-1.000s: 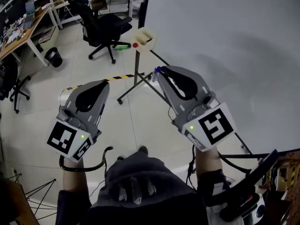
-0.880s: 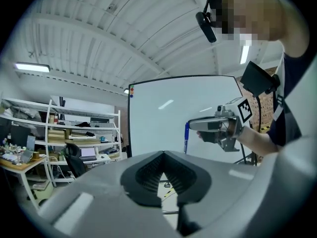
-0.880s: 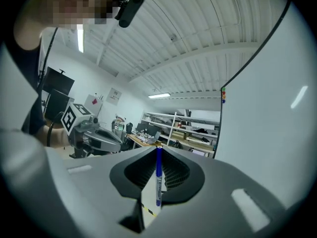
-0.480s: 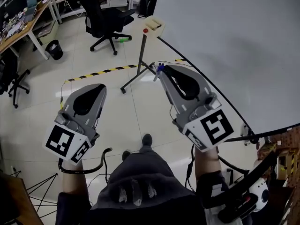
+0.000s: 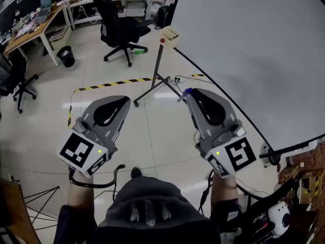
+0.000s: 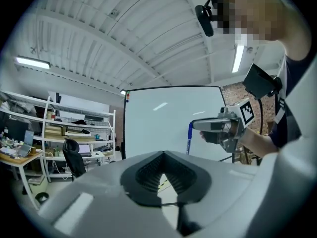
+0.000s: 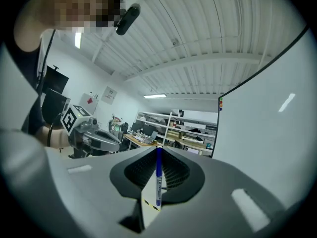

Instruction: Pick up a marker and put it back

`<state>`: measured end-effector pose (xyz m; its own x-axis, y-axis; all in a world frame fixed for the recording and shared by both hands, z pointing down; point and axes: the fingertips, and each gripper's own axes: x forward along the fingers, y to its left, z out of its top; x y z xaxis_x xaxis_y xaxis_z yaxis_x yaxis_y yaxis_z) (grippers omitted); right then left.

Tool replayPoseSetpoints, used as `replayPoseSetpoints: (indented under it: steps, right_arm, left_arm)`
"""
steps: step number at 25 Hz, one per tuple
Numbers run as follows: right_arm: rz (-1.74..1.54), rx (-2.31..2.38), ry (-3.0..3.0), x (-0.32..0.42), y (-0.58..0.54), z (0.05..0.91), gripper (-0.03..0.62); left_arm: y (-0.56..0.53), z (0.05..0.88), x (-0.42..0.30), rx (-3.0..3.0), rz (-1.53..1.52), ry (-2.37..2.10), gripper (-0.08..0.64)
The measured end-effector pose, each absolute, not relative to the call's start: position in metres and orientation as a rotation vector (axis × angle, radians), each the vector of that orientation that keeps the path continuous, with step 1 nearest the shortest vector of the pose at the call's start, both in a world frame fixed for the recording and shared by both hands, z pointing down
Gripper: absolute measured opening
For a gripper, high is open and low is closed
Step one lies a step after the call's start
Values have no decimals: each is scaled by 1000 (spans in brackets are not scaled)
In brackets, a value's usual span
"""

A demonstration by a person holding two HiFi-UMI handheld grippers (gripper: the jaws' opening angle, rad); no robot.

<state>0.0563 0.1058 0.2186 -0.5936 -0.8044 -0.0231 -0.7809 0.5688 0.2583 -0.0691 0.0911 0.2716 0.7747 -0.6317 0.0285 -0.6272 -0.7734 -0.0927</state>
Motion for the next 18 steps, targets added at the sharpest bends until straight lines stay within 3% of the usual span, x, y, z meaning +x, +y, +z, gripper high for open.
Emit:
replayPoseSetpoints:
  steps: [18]
  right_arm:
    - [-260,1297,-2749,187,267,256,31]
  left_arm:
    - [252,272,63,-2836,-145,1062,6]
